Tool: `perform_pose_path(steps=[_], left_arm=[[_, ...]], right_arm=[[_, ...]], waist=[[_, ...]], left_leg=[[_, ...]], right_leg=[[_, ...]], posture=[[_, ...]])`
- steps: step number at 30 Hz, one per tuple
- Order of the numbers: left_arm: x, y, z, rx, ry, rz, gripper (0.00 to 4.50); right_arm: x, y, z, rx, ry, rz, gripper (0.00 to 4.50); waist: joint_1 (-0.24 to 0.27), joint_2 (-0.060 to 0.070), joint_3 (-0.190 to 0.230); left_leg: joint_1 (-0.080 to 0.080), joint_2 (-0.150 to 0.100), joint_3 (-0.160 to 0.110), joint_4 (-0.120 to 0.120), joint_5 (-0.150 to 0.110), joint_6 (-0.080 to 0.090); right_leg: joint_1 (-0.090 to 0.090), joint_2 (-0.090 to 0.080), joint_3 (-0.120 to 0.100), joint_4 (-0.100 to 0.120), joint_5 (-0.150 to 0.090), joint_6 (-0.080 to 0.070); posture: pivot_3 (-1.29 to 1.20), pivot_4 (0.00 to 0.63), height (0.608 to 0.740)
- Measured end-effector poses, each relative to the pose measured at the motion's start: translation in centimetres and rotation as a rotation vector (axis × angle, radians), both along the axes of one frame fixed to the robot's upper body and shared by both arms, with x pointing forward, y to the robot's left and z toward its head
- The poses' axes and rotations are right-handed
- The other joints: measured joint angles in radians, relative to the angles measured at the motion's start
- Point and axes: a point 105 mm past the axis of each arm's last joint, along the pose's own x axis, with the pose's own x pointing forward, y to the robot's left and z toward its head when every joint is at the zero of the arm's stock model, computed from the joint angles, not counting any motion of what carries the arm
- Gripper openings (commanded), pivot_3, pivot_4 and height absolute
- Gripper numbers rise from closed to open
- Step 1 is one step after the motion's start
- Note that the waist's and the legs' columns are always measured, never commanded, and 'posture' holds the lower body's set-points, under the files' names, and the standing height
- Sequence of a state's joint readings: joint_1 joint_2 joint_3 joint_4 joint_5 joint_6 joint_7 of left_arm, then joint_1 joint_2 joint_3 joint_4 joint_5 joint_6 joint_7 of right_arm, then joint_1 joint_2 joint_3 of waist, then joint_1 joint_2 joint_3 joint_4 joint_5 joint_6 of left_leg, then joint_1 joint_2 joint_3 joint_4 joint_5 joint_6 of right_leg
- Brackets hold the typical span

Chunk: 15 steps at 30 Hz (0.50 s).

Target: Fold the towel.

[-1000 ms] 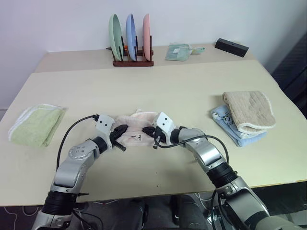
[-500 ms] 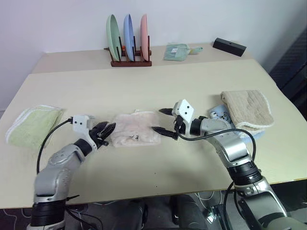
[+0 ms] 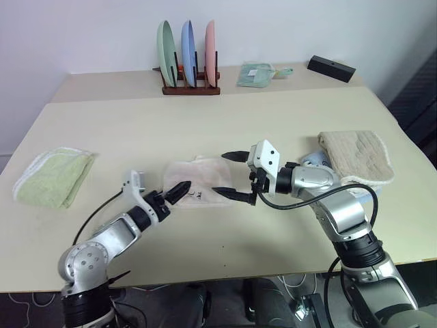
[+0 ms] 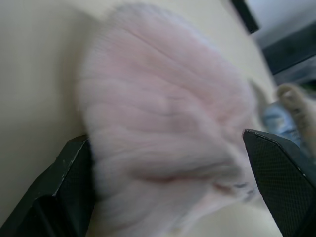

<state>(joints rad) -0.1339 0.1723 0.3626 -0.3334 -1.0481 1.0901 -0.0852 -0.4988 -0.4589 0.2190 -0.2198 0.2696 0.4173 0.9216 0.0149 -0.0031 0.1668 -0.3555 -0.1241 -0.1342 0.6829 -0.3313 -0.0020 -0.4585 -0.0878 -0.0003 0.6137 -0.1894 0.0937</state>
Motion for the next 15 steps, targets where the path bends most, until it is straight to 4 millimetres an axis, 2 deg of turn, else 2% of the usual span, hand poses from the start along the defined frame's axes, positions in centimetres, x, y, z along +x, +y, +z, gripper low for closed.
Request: perform_pose_path(steps=[2,9,13,15], left_arm=[[0.1,-0.3,-0.2,0.001,0.013,-0.004,3.57],[0.0,-2.0,-0.9,-0.038,0.039,-0.031,0.05],[0.3,-1.7,-0.2,-0.039,0.003,-0.002,0.05],[0.9,-0.5,0.6,-0.039,-0.044,0.071,0.05]], right_arm=[[-0.3,-0.1,0.1,-0.011,0.005,0.011,4.5],[-1.0,-0.6,-0.8,-0.035,0.041,0.022,4.5],[-1.0,-0.7,-0.8,-0.039,0.038,0.015,4.5],[-0.9,-0.8,-0.8,-0.042,0.034,0.01,4.5]], waist=[[-0.001,0.0,0.0],[-0.001,0.0,0.0],[-0.001,0.0,0.0],[-0.001,0.0,0.0]], left_leg=[[0.0,0.0,0.0,0.0,0.0,0.0],[0.0,0.0,0.0,0.0,0.0,0.0],[0.0,0.0,0.0,0.0,0.0,0.0],[0.0,0.0,0.0,0.0,0.0,0.0]], right_leg=[[0.0,0.0,0.0,0.0,0.0,0.0],[0.0,0.0,0.0,0.0,0.0,0.0],[-0.001,0.0,0.0,0.0,0.0,0.0],[-0.001,0.0,0.0,0.0,0.0,0.0]], posture=[[0.0,0.15,0.735],[0.0,0.15,0.735],[0.0,0.15,0.735],[0.0,0.15,0.735]])
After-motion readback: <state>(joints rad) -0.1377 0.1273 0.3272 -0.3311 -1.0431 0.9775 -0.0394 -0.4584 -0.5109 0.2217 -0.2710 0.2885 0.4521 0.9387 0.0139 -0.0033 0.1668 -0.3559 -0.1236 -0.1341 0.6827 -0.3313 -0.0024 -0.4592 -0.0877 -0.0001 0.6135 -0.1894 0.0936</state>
